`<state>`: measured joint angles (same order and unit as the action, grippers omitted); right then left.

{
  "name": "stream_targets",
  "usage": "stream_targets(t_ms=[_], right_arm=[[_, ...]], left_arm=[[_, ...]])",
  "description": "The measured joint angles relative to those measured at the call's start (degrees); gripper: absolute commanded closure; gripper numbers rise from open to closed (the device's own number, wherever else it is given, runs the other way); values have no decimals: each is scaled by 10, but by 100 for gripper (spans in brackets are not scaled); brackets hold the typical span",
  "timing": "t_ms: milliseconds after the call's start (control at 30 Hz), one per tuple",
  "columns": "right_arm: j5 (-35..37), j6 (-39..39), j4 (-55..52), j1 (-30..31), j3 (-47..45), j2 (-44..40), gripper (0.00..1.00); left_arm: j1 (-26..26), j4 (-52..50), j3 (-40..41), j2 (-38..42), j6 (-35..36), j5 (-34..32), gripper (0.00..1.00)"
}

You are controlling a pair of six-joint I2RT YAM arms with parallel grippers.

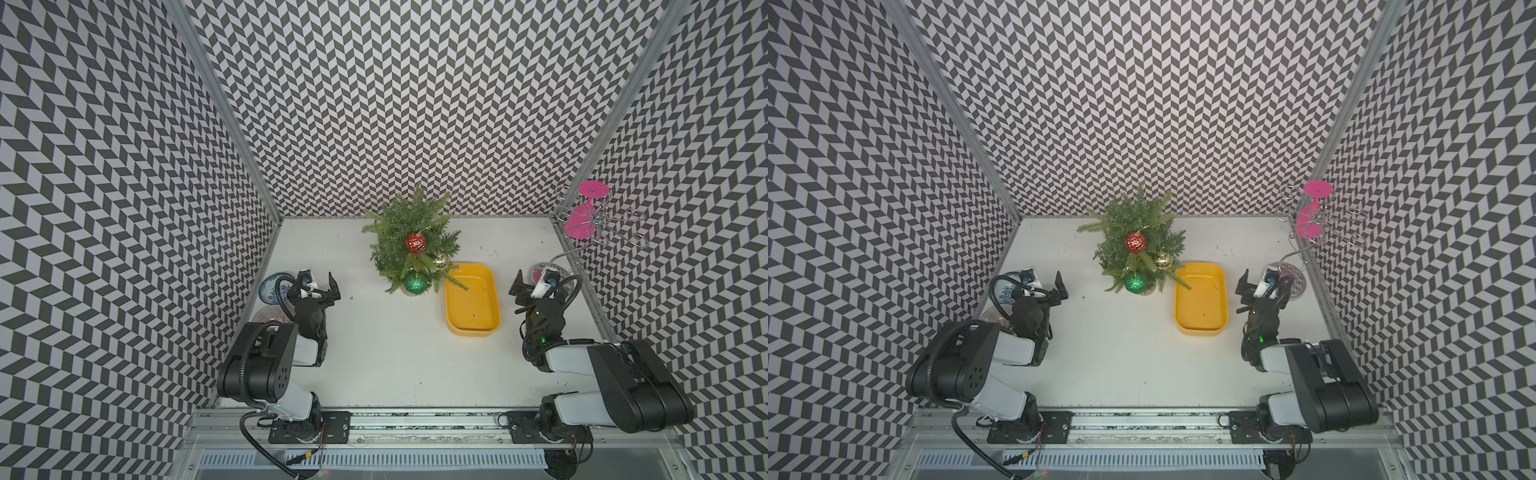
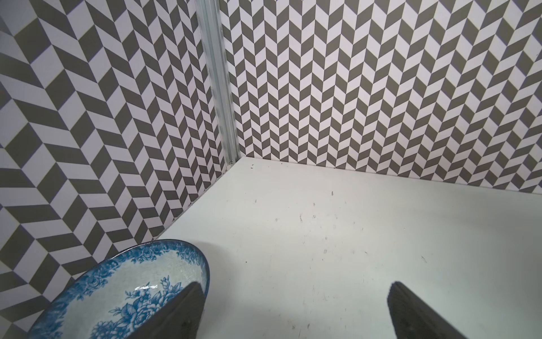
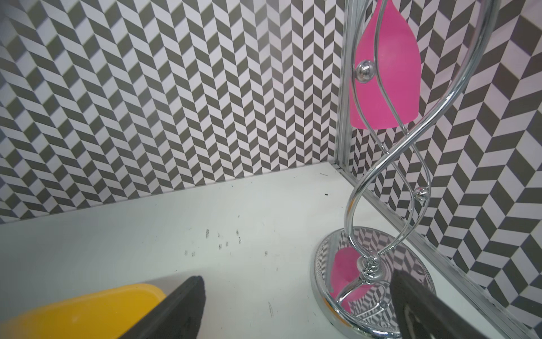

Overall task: Decorate the small christmas tree with ornaments
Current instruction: Reset both arms

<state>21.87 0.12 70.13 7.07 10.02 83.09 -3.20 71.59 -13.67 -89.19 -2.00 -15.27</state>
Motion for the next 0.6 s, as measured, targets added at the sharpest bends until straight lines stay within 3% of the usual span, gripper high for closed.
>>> stream_targets(t_ms=[100,200,600], right_arm=[[-34,-10,62,-1,-25,70,1],[-55,-10,30,-4,-6,61,1],[-81,-12,66,-6,14,66,1]], left_arm=[[-2,5,0,0,1,0,1],[-2,5,0,0,1,0,1],[0,3,-1,0,5,11,1]])
